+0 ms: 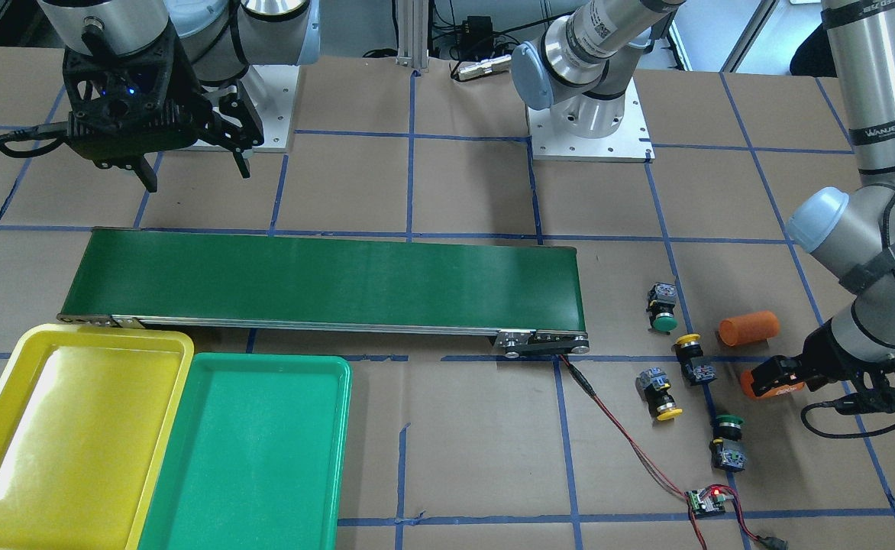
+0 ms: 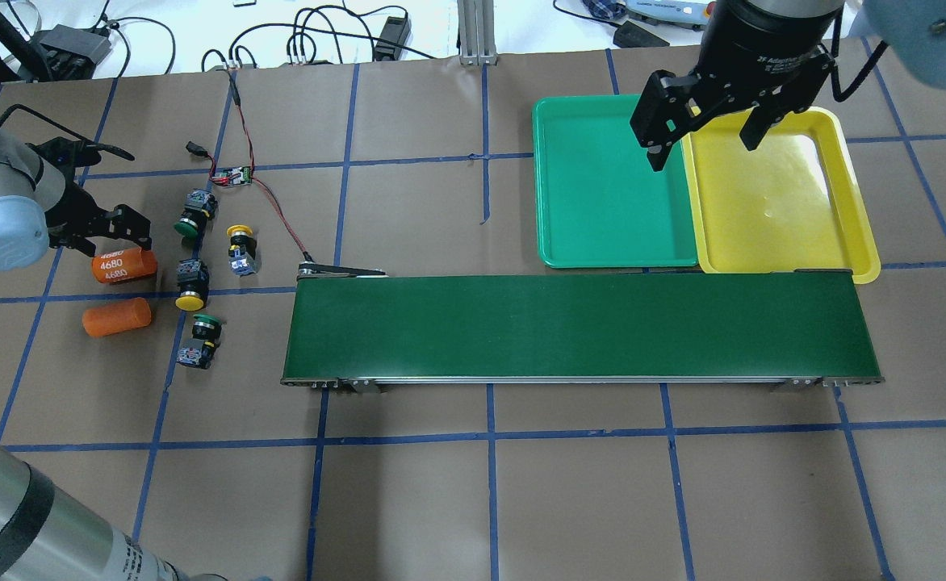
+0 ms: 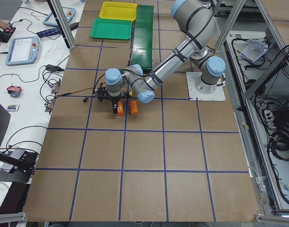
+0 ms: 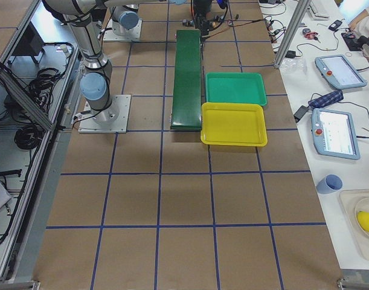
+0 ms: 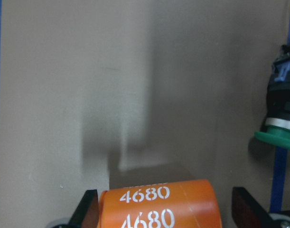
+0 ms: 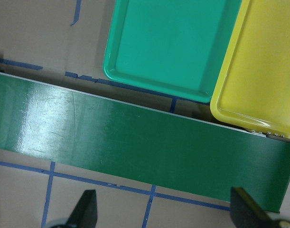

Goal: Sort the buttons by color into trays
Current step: 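Lower the left gripper and close it on the orange cylinder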

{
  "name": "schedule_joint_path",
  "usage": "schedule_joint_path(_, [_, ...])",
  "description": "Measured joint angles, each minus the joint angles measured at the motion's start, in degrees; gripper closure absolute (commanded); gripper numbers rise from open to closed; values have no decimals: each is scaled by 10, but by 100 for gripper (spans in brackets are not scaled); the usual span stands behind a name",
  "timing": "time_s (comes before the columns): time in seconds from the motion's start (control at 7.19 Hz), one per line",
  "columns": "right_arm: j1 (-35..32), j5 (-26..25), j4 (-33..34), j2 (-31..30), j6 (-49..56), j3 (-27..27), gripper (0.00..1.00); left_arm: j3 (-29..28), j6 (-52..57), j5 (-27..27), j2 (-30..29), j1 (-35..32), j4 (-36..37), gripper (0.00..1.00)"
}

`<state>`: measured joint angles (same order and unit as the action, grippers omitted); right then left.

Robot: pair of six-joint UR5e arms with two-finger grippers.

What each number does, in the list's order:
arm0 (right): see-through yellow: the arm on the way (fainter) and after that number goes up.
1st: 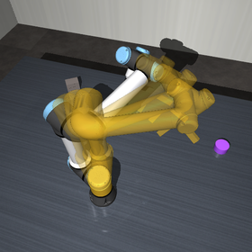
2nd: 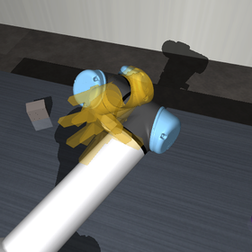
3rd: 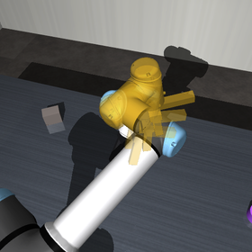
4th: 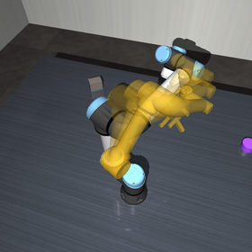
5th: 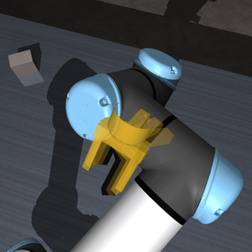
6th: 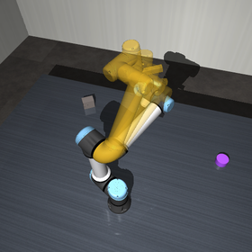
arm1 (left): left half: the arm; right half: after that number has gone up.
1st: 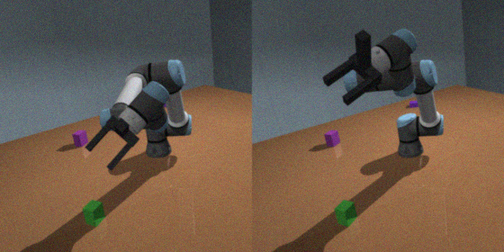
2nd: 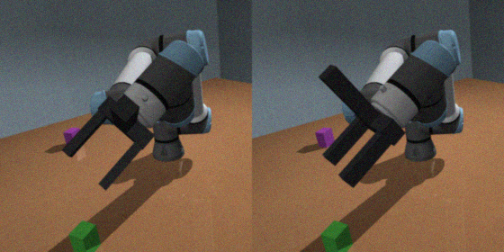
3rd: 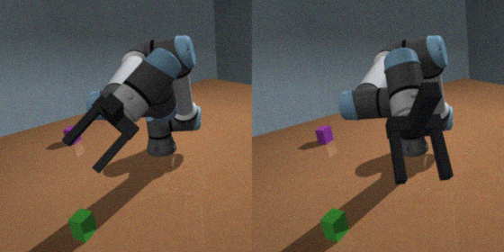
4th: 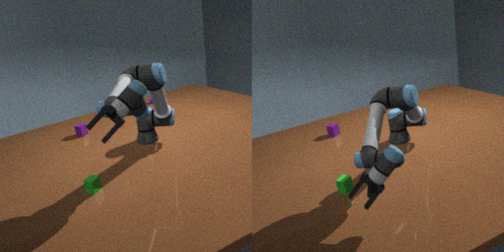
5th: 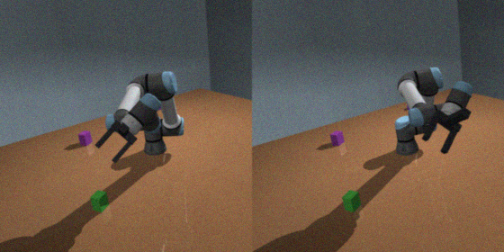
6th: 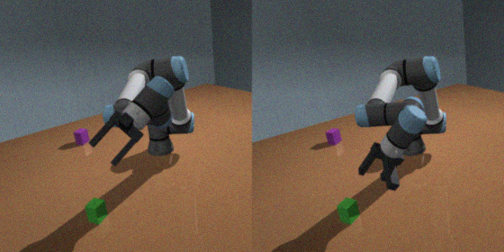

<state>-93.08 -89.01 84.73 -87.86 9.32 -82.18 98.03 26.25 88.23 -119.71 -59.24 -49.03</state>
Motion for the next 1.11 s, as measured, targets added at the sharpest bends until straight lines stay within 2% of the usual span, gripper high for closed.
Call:
schedule_joint_path(0.83, [0,0,0,0,0,0,0,-3,1,13,-8,-1,-9,1])
schedule_joint_path(1.11, [0,0,0,0,0,0,0,-6,5,13,-13,0,-9,76])
